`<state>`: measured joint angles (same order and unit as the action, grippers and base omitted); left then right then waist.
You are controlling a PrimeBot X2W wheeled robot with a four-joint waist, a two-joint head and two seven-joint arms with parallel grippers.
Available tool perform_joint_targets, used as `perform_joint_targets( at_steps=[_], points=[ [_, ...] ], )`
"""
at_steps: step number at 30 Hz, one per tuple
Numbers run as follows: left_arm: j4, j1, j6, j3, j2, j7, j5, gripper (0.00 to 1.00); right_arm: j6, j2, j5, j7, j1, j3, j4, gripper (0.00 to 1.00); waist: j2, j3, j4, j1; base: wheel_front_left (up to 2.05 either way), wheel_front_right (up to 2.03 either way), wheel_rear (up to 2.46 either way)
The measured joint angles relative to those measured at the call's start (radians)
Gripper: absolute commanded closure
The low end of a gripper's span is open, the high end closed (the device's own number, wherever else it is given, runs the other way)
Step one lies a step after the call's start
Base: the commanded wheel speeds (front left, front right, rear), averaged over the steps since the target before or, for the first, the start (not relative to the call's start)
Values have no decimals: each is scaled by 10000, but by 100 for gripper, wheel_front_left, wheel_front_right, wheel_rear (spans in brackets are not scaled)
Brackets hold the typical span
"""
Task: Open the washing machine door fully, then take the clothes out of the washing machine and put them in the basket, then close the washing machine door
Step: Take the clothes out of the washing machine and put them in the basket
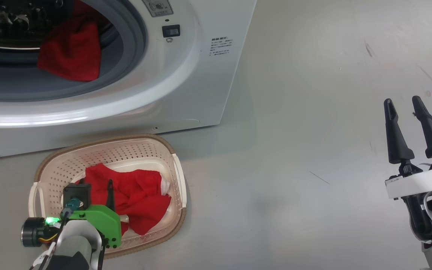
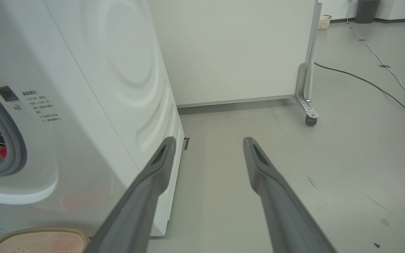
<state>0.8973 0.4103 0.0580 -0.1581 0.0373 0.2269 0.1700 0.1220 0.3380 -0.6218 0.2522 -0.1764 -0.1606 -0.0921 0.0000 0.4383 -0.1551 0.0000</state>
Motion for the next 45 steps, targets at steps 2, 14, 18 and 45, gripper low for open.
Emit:
perform_joint_targets(
  at_steps=[2,14,18,45],
  points=[
    [-36,0,-33,-25,-4,46,54,0,0,-77,23,0,3,-2,-40,0,0,-174,41,0,0,0,0],
    [-922,-273,-303,-71,-42,238,445,0,0,-523,274,0,279,-19,-301,0,0,-1496,379,0,0,0,0],
    [-1858,-549,-368,-84,-46,238,487,0,0,-589,380,0,570,0,-403,0,0,-1991,523,0,0,0,0],
    [-5881,-3400,-192,351,-35,238,1089,0,0,-1271,991,0,1697,-10,-487,0,0,-4104,1313,0,0,0,0]
  ],
)
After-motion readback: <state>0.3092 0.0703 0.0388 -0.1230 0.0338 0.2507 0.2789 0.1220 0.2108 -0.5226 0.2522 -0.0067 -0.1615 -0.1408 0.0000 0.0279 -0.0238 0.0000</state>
